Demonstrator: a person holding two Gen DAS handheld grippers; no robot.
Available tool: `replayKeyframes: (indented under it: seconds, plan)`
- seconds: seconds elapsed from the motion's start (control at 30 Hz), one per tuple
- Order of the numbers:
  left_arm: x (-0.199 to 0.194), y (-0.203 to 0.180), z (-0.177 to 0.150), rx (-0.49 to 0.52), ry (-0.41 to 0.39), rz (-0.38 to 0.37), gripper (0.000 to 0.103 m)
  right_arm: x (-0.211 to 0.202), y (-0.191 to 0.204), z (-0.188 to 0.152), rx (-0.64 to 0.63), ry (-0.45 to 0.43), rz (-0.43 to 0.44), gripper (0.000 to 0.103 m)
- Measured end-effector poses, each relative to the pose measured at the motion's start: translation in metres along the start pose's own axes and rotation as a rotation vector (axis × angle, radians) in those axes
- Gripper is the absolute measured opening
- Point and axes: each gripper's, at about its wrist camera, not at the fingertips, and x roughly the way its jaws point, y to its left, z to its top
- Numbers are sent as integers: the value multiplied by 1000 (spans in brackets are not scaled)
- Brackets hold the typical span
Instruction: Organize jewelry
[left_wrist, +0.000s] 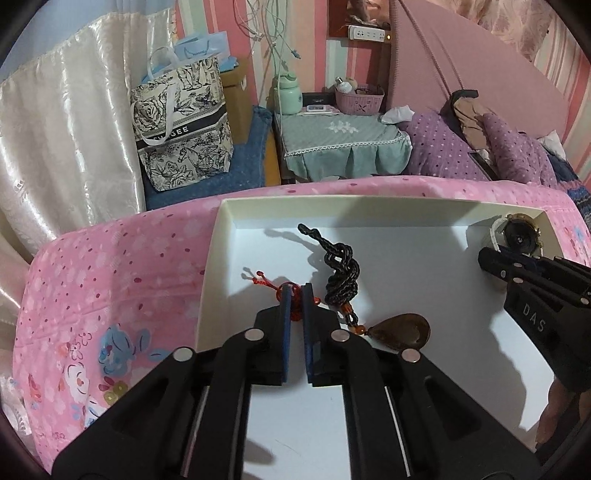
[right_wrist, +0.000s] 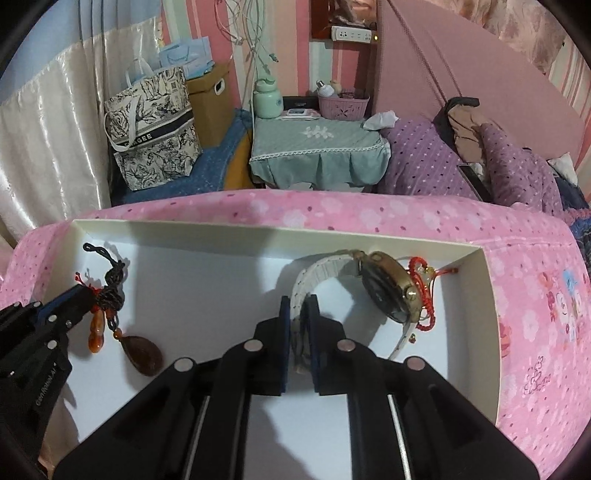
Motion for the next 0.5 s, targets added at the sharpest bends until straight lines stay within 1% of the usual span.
replayKeyframes:
  seconds: [0.07,0.1,0.13,0.2,0.27,0.3,0.37,0.43,0.47,0.5]
  plan:
    - [1,1,0,-5,6,-4,18,0,-2,0,3,4,3,11]
    - [0,1,-1,-2,7,-10,19,0,-4,0,9,8,5,17]
    - [-1,1,-1,-1,1,-12,19,0,-5,0,12,11,9,27]
    - [-7,1,-3,2,-12,-10,23,-1,-9,-1,18,16,18,33]
    - [-16,0,-6,7,-29,-7,31,-3,-12,-2,14,20,23,35]
    - [-21,0,-7,10,-39,1,37,-6,-14,-3,13,17,33,37]
    - [-37,0,-15,16,-67,16,42,-16,-16,-6,11,2,79,46]
    - [-56,2,-25,16,-92,12,53,-30,-18,-10,-2,-28,91,63]
    - [-64,5,-30,9,-101,8,64,-37,-18,-12,-10,-42,87,66]
    - [-73,8,-35,3,-112,4,73,-48,-18,-16,-28,-63,82,71]
